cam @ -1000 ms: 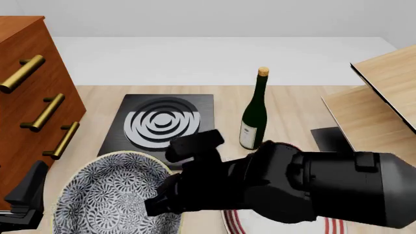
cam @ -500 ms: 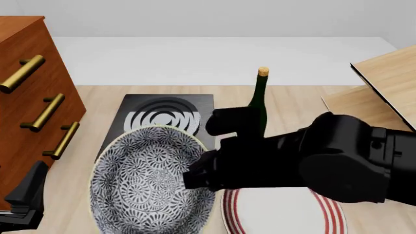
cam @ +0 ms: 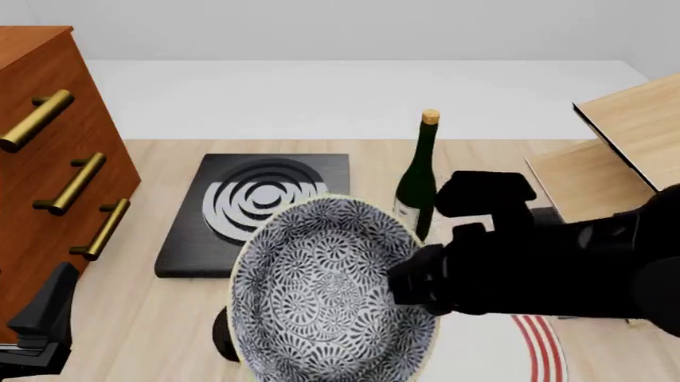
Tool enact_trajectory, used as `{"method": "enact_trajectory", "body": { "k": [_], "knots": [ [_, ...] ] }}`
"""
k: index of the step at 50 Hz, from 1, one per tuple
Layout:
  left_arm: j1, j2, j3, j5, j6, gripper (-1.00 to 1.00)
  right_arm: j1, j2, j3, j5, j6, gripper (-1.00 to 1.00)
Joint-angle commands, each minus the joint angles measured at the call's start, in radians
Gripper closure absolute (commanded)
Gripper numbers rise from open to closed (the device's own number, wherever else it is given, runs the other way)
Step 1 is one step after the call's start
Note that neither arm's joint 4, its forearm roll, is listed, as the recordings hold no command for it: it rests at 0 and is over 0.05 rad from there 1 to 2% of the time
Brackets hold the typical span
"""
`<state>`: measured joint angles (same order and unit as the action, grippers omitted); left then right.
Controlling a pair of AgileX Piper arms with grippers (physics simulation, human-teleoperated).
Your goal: Pick up the akita bowl and put it on the plate.
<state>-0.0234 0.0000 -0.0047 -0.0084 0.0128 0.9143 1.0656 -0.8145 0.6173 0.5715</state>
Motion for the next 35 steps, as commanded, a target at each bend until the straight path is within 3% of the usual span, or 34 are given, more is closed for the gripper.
{"method": "enact_trajectory", "body": {
  "k": [1, 19, 35],
  "knots": [
    [0.000, 0.001, -0.002, 0.002, -0.001, -1.00, -0.132, -0.228, 0.084, 0.104, -0.012, 1.00],
    [0.000, 0.001, 0.000, -0.001, 0.000, -1.00, -0.236, -0.410, 0.204, 0.187, 0.015, 1.00],
    [0.000, 0.001, 0.002, -0.004, 0.001, -1.00, -0.292, -0.478, 0.271, 0.205, 0.044, 1.00]
  ]
}}
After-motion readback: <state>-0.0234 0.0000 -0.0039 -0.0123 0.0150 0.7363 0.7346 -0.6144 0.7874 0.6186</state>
